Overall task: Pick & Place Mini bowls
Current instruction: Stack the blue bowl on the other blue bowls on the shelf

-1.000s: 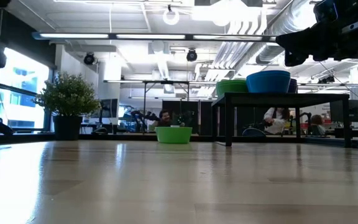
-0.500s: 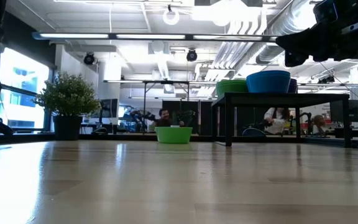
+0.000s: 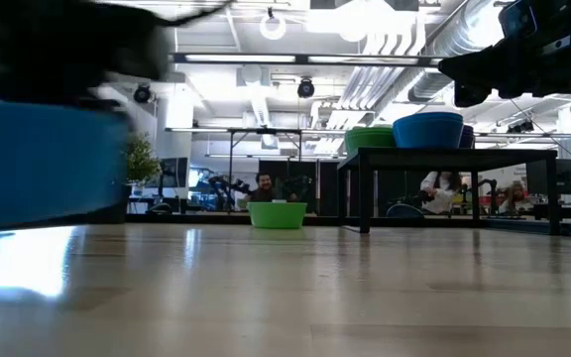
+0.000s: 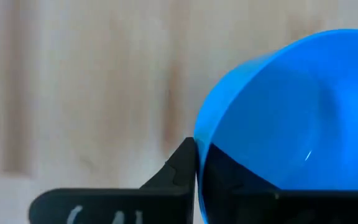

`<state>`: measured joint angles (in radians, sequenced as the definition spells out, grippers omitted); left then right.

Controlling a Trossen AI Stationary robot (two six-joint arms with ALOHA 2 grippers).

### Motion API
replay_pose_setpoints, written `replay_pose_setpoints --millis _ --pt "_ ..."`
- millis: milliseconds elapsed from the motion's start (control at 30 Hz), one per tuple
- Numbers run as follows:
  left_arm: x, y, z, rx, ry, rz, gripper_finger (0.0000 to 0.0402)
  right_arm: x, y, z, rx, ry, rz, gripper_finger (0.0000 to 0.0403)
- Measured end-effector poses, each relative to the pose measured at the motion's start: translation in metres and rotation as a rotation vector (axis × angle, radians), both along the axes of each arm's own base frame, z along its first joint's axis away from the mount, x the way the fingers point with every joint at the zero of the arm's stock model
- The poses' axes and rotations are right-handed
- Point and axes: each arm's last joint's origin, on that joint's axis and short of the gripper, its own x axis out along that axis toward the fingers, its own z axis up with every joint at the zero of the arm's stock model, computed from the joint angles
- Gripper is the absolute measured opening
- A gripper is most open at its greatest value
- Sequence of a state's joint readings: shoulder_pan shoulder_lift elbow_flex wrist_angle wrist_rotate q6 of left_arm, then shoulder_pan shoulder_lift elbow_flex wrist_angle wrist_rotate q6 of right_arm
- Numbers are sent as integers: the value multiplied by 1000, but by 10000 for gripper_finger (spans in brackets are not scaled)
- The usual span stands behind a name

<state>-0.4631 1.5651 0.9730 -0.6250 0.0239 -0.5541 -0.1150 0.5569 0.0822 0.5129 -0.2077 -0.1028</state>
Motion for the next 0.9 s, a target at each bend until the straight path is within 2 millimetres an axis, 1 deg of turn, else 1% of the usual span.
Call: replay_pose_setpoints --millis 133,233,300,433,567,667,733,833,900 --pt "26 36 6 -36 -124 151 3 0 0 0 1 0 0 1" --pt "46 64 11 -51 -253 253 3 0 0 0 2 0 -11 2" --pt "59 82 10 -46 -332 283 3 0 -1 0 3 1 -30 2" --pt "75 115 10 -21 -446 335 3 0 -1 -1 4 13 -38 1" --pt "81 144 -10 5 -392 405 6 0 -1 -2 4 19 -38 1" --pt "88 157 -22 -13 -363 436 6 0 -1 -2 4 21 -38 1" --pt "91 163 -28 -33 -331 454 6 0 -1 -2 4 22 -43 2" --pt "108 164 -26 -48 -362 446 7 1 -2 -3 3 27 -53 1" --pt "112 164 -23 -45 -353 432 7 1 -2 -3 3 31 -54 1"
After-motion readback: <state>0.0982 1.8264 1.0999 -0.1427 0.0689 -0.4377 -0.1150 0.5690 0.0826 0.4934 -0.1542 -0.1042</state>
